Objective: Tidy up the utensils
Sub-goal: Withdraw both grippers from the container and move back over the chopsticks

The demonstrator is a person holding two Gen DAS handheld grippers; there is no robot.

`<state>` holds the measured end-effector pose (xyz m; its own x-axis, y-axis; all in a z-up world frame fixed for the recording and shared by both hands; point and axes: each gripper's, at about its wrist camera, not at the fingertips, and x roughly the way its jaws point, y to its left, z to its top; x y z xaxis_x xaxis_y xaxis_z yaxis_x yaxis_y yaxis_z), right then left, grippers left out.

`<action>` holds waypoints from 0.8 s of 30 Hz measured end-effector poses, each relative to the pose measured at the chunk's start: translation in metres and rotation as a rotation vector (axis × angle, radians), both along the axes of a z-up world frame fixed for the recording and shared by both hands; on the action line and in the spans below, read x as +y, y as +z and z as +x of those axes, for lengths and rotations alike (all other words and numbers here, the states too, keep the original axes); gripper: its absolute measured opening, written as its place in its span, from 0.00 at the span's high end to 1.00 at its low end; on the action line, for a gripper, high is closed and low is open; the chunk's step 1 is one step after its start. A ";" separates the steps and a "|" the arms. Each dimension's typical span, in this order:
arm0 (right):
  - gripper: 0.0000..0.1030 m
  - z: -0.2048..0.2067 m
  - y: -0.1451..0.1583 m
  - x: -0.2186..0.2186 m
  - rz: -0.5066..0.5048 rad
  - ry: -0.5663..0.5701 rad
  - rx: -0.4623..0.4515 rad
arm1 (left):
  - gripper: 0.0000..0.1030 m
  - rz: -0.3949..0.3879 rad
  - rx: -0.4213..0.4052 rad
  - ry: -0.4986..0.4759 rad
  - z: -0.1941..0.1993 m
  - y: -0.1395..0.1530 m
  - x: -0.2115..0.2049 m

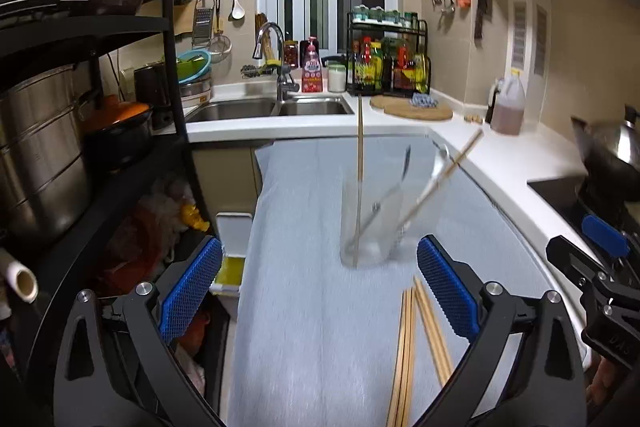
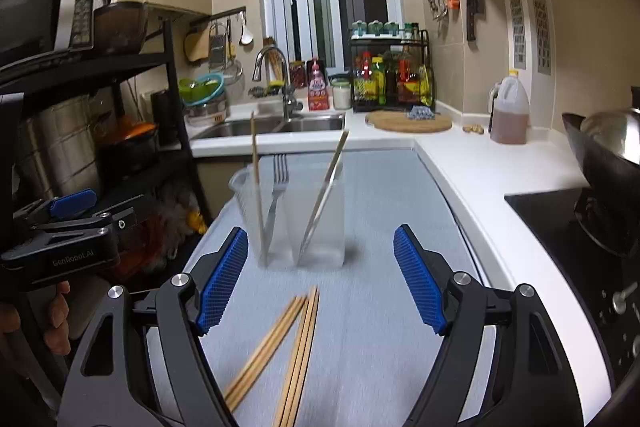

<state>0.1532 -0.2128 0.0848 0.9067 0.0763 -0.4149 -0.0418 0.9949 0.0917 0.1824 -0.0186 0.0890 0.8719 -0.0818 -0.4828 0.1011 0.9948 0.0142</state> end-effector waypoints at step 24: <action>0.27 -0.153 -0.073 0.026 -0.046 0.049 0.045 | 0.08 -0.051 0.039 0.036 -0.144 -0.069 0.011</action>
